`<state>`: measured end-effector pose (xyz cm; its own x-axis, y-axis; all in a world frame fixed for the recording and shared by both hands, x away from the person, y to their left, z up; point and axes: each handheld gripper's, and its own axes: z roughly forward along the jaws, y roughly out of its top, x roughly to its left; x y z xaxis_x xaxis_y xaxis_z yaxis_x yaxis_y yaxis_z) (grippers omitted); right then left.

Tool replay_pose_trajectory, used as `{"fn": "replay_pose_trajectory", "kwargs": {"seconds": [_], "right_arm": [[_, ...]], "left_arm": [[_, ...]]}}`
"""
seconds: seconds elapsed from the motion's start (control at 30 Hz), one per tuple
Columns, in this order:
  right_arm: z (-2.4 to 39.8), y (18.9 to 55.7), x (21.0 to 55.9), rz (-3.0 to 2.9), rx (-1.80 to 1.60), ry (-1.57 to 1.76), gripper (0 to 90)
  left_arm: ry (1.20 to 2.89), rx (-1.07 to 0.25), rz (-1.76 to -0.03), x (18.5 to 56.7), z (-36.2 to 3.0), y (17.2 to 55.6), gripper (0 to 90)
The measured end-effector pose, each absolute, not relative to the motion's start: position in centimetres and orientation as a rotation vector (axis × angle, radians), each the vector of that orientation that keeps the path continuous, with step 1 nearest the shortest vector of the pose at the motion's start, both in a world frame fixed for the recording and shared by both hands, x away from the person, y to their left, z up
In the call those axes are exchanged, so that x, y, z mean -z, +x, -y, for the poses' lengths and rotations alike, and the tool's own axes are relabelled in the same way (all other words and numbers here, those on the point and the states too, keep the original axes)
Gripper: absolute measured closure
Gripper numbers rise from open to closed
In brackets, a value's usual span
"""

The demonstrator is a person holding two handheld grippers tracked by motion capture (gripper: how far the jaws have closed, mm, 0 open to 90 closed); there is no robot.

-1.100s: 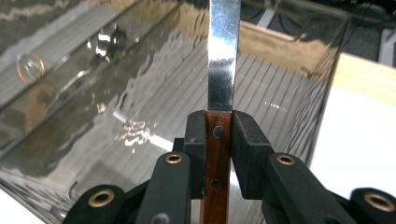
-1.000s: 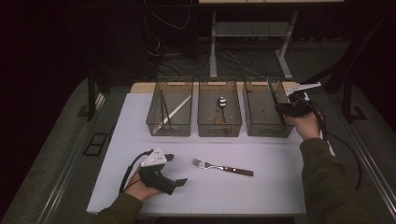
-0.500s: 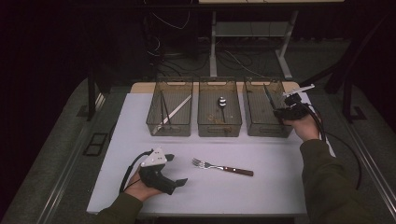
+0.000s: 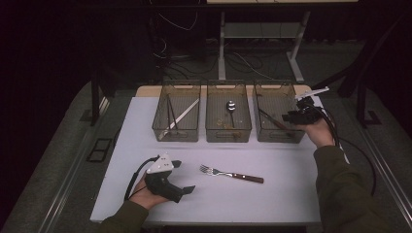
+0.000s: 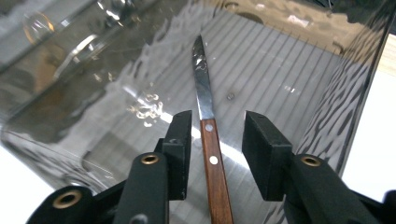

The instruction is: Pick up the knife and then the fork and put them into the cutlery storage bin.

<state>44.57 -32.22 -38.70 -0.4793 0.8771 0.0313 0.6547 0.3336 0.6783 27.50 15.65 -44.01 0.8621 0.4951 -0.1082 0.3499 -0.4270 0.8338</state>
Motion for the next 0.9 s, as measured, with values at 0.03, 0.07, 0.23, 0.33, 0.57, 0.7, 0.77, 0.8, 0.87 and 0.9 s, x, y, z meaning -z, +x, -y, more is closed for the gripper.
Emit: {"fn": "replay_pose_trajectory", "kwargs": {"seconds": [0.03,0.07,0.23,0.33,0.57,0.7,0.77,0.8,0.87,0.9], "right_arm": [[32.3,44.5,38.6,-2.262,-0.93,1.361,61.4],[32.4,44.3,38.4,-2.262,-0.955,1.36,60.2],[32.6,43.4,37.5,-2.238,-1.099,1.345,53.9],[32.5,42.7,37.0,-2.227,-1.164,1.313,49.3],[32.2,40.7,36.2,-2.233,-1.298,1.246,46.6],[31.7,39.5,36.2,-2.251,-1.319,1.204,45.2],[31.5,38.9,36.3,-2.259,-1.331,1.184,44.4],[31.3,38.6,36.3,-2.264,-1.34,1.181,44.3],[31.1,38.1,36.4,-2.272,-1.353,1.16,44.1],[31.0,37.8,36.5,-2.277,-1.363,1.151,44.0]], "left_arm": [[2.059,-0.188,-0.614,44.0,-15.7,27.5,0.0],[2.058,-0.188,-0.614,44.0,-15.6,27.5,0.0],[2.059,-0.187,-0.615,44.0,-15.7,27.5,0.0],[2.059,-0.188,-0.615,44.0,-15.7,27.5,0.0],[2.058,-0.19,-0.615,44.0,-15.7,27.5,0.0],[2.058,-0.189,-0.617,44.0,-15.6,27.5,0.0],[2.059,-0.189,-0.617,44.0,-15.6,27.5,0.0],[2.06,-0.189,-0.617,44.0,-15.7,27.5,0.0],[2.059,-0.19,-0.616,44.0,-15.6,27.5,0.0],[2.059,-0.189,-0.617,44.0,-15.6,27.5,0.0]]}}
